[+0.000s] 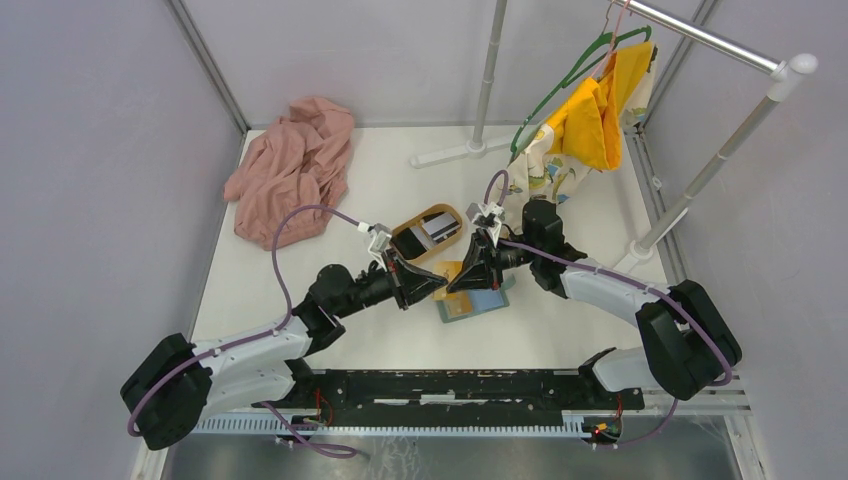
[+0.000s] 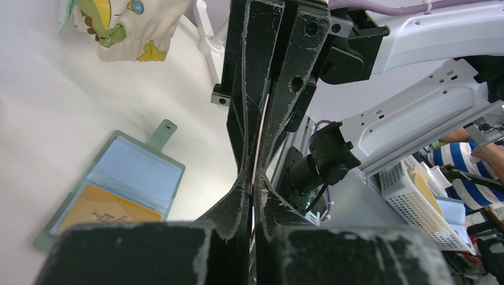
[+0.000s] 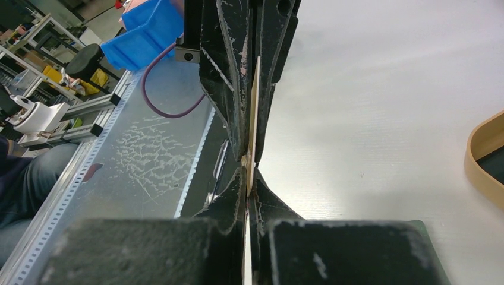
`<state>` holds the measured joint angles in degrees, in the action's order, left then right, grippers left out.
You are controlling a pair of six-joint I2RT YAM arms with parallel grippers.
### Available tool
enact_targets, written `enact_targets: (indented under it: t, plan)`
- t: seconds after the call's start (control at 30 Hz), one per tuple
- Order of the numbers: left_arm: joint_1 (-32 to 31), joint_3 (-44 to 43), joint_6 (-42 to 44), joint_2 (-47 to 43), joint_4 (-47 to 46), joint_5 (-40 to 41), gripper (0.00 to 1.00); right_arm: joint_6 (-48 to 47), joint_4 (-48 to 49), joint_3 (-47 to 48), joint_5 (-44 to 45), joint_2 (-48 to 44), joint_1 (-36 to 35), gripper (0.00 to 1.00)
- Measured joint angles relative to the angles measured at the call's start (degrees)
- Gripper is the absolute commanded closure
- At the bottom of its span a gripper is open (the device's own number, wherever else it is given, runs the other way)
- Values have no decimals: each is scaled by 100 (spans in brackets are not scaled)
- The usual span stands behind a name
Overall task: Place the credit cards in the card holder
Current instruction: Insert the credit card into the card slot.
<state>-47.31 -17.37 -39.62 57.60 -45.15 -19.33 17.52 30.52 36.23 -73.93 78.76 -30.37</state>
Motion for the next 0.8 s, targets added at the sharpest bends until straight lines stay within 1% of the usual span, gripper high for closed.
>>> enact_targets:
  t: [0.03, 0.07, 0.23, 0.3, 0.33, 0.4, 0.47, 0.53, 0.6, 0.67, 0.73, 0.8]
  plan:
    - [4, 9, -2, 2, -9, -9, 98, 7, 0, 2, -13, 0, 0, 98]
    - [7, 15, -2, 7, -33, -11, 98, 20, -4, 2, -28, 0, -2, 95]
    - [11, 55, -15, 20, -109, -2, 98, -31, -48, 11, -52, 0, -2, 66]
    - [28, 94, -79, 20, -131, 35, 98, -372, -374, 107, -50, 0, -2, 58]
    - [72, 122, -118, 11, -129, 50, 98, -614, -608, 186, -24, 0, 0, 57]
    - [188, 269, -197, -46, -103, 127, 98, -1781, -1906, 717, 168, 7, 11, 55]
    - [334, 439, -264, -201, 96, 225, 98, -2835, -2817, 1200, 522, 0, 15, 54]
    - [417, 494, -273, -426, 542, 402, 98, -3668, -3335, 1421, 942, -52, 17, 55]
    - [450, 476, -243, -699, 1121, 649, 98, -4341, -3617, 1360, 1432, -177, 15, 58]
    - [455, 402, -131, -1047, 1904, 1008, 98, -4957, -3755, 1163, 1963, -251, -13, 62]
    - [457, 304, -33, -1329, 2562, 1298, 98, -5576, -3891, 1019, 2481, -184, -98, 66]
    - [457, 208, 44, -1556, 3128, 1563, 98, -6183, -4050, 1014, 2990, 57, -299, 71]
